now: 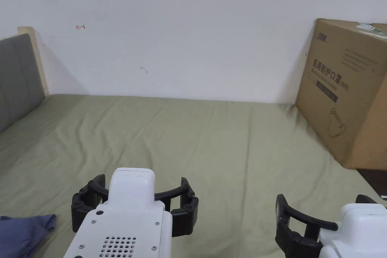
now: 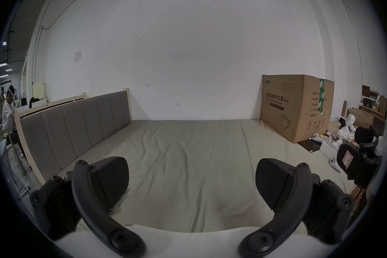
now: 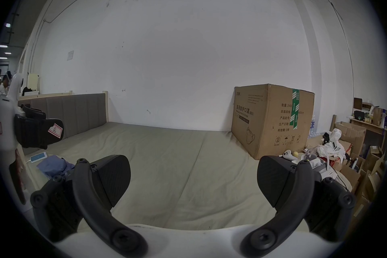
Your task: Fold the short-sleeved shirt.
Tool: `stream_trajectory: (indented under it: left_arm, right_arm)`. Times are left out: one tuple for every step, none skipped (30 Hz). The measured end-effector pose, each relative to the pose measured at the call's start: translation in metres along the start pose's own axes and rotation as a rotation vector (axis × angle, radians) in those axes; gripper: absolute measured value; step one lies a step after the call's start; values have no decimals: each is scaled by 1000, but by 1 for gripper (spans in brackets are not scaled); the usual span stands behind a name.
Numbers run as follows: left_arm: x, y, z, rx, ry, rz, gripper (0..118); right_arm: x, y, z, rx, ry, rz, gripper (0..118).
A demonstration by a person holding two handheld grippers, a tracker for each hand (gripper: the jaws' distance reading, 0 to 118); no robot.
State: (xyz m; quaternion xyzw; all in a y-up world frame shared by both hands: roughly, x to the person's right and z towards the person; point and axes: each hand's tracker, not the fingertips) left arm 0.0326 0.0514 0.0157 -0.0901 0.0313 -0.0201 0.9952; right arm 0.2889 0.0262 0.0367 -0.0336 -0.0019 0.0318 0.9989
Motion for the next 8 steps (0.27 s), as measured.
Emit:
stream_trajectory:
  left_arm:
    - [-1,-1,1,-1,-5,3,118]
    - [-2,-1,2,-6,-22,13,118]
    - [-3,-2,1,-2,-54,31,118]
    - [-4,-2,0,-10,-47,38,118]
    - [-4,-2,0,-8,-40,47,118]
    - [-6,-2,0,-2,-43,61,118]
    - [-7,-2,-1,-11,-45,69,118]
    - [-6,-3,-3,-23,-39,71,118]
  right_arm:
    - [0,0,0,-5,0,-3,118]
    - [0,-1,0,-7,0,-6,118]
    - [0,-1,0,-8,0,-9,118]
    - [1,-2,0,-10,0,-11,118]
    - [1,-2,0,-11,-2,-10,118]
    - [1,-3,0,-12,-3,-10,118]
    - [1,-3,-1,-13,-6,-11,118]
    - [2,-3,-1,-15,-7,-14,118]
